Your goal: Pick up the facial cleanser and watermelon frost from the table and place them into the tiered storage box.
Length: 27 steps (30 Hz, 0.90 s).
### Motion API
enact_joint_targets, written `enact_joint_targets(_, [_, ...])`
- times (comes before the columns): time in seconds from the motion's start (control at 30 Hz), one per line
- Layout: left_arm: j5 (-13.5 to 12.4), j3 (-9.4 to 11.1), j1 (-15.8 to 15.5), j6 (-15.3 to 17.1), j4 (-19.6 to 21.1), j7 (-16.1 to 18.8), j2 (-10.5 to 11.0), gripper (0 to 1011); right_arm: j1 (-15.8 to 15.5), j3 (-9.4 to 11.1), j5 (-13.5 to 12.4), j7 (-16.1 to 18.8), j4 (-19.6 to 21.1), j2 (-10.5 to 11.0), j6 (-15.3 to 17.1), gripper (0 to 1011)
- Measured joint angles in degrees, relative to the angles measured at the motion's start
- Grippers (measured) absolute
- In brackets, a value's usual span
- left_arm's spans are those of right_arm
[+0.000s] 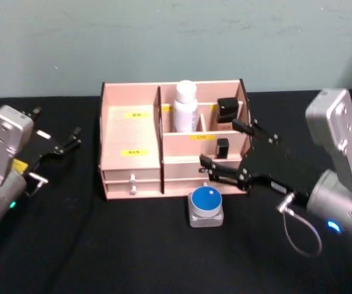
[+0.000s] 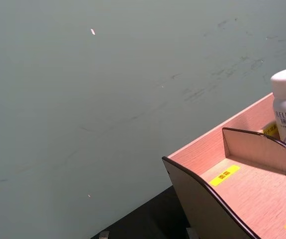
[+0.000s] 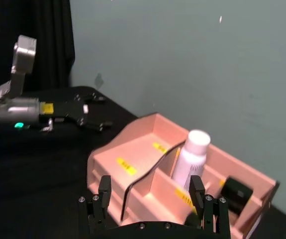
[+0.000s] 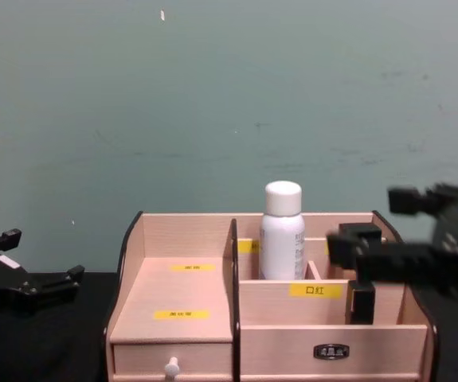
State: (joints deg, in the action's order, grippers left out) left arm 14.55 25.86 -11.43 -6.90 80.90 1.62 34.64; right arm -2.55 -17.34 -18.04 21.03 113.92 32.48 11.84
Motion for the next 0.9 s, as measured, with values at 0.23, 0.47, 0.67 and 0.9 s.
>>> enact_joint_targets(0.23, [0.00, 0.00, 0.00, 0.00, 0.00, 0.00, 0.00, 1001, -7.59, 1.62, 0.27, -1.69, 2.90, 1.73, -0.88, 1003])
enact_joint_targets(0.47, [0.00, 0.00, 0.00, 0.00, 0.00, 0.00, 0.00, 1001, -11.60, 1.81, 1.89, -3.06, 1.50, 1.45, -0.39, 1003])
enact_joint_targets(0.67, [0.00, 0.00, 0.00, 0.00, 0.00, 0.00, 0.00, 1001, -11.96, 1.15, 4.20, -4.03, -1.17, 0.01, 0.56, 1003])
enact_joint_targets(0.9, [0.00, 0.00, 0.00, 0.00, 0.00, 0.00, 0.00, 1001, -9.83, -0.08, 6.33, -4.06, -4.31, -2.13, 2.05, 1002])
